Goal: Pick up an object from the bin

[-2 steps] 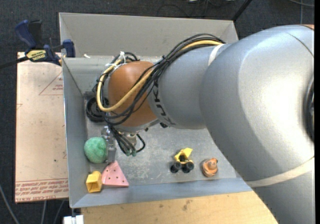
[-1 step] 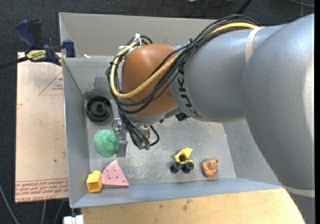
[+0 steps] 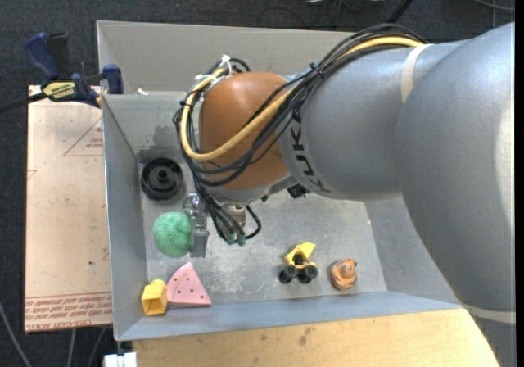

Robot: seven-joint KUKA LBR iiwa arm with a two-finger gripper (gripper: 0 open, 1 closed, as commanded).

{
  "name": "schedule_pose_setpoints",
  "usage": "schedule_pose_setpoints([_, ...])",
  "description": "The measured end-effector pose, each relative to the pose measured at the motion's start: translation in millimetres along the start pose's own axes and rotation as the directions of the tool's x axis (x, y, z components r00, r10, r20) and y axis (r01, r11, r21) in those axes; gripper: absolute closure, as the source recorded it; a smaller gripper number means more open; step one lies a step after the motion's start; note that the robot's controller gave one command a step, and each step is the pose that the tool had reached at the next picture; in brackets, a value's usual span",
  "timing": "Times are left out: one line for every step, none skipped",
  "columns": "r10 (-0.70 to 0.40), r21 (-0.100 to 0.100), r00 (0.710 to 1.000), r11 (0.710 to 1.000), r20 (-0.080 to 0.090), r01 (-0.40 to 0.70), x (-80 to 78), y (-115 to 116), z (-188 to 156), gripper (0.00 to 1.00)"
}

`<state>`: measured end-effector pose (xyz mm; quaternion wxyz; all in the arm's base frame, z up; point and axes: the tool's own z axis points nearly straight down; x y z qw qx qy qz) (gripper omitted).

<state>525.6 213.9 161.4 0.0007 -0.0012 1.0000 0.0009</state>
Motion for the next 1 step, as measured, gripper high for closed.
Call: schedule_pose_setpoints([-0.006,0.002,1.000,1.000,-0.006,0.006,2.3,-8.7,-52.3,1.00])
